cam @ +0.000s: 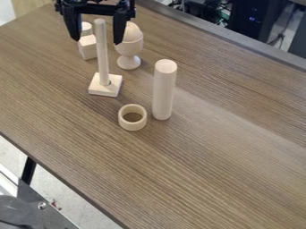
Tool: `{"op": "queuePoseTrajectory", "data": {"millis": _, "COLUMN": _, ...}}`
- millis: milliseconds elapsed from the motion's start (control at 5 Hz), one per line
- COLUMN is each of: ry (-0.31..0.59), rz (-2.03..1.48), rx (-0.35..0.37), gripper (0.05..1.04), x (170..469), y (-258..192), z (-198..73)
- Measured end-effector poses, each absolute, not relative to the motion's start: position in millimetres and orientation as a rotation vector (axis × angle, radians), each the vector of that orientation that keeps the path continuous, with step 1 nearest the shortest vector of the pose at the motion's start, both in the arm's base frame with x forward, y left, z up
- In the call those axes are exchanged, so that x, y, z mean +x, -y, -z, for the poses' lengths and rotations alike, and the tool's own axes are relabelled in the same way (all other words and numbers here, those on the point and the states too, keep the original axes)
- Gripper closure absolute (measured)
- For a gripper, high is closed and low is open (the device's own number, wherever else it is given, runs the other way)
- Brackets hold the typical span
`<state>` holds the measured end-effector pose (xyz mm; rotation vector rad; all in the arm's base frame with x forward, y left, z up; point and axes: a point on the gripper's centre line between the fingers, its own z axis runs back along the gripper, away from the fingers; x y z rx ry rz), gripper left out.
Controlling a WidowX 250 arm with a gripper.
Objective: Remove the cylinder from the square block hole and put on the left side
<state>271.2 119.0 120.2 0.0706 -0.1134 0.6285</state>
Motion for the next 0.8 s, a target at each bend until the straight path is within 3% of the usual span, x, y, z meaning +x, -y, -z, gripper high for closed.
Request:
{"op": "queuePoseTrajectory", "data": {"millis": 400, "ry": 0.079, "rz": -0.628, "rx": 0.067, "gripper": 0.703, "x": 268.8, "y": -116.8, "z": -110.4}}
{"op": "queuePoseTrajectory", "data": {"millis": 600, "ry": 0.081, "rz": -0.632, "rx": 0.064, "gripper": 0.865, "x": 268.8, "y": -116.3, "z": -109.4}}
{"op": "queuePoseTrajectory", "data": {"millis": 800, "ry": 0.076, "rz": -0.638, "rx": 0.042, "gripper": 0.869, "x": 268.2, "y": -113.1, "z": -110.4}}
